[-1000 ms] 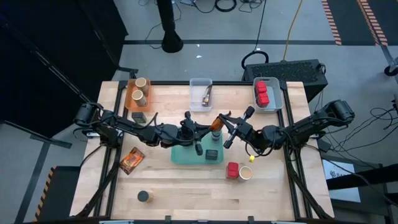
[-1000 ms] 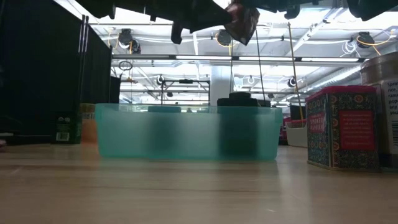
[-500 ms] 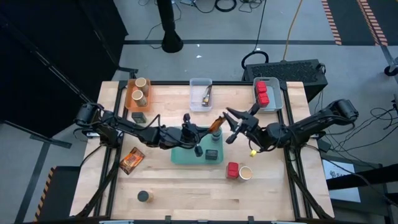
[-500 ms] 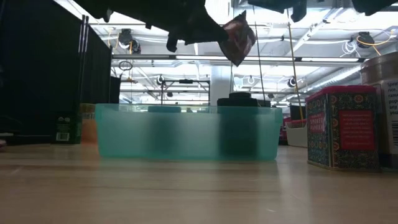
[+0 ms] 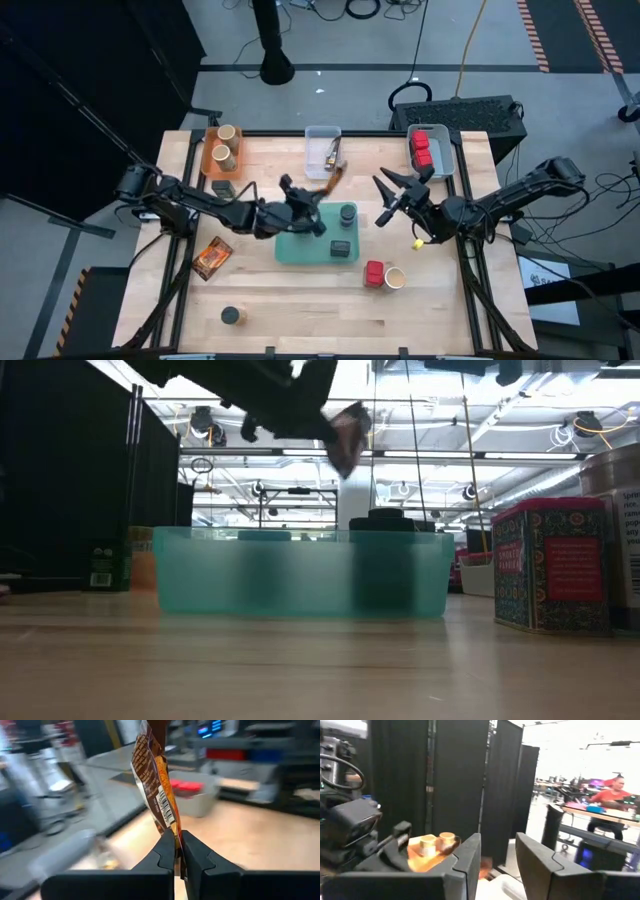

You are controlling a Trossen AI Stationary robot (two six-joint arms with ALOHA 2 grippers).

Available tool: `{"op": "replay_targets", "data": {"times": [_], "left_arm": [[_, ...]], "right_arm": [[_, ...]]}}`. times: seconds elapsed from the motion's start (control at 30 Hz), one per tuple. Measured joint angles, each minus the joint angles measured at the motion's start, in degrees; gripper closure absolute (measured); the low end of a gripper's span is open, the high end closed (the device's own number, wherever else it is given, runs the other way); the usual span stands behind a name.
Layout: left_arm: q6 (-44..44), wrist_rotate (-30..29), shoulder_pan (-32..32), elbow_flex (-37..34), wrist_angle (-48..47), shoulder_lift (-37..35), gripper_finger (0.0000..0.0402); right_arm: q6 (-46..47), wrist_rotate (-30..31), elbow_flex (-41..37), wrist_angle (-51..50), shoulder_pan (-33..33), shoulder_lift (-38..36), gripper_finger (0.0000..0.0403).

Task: Sort spices by type
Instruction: Put the right orange spice pack into the transparent bin

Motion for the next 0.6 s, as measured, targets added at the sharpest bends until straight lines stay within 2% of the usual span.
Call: {"op": "replay_targets", "data": {"times": [0.1, 0.27, 0.33, 0.5, 0.6], "left_arm": [[-3.4, 0.1, 3.9, 0.1, -6.9, -2.0, 0.0388], [-16.9, 14.3, 13.4, 4.1, -26.6, -4.1, 0.0388], [-19.7, 16.9, 16.5, 5.5, -31.8, -4.0, 0.0388], [-20.5, 24.3, 23.7, 7.7, -34.3, -3.8, 0.0388], [-20.7, 26.3, 26.2, 7.7, -34.5, -3.6, 0.0388]], "right_arm": [[0.0, 0.8, 0.0, -0.2, 0.0, -0.5, 0.0296], [-0.3, 0.8, 0.0, -0.3, 0.0, -0.6, 0.0296], [-0.9, 0.8, 0.0, -0.4, 0.0, -0.6, 0.0296], [-1.4, 0.8, 0.0, -0.3, 0.0, -0.6, 0.0296], [-2.3, 0.8, 0.0, -0.2, 0.0, -0.6, 0.0296]]}}
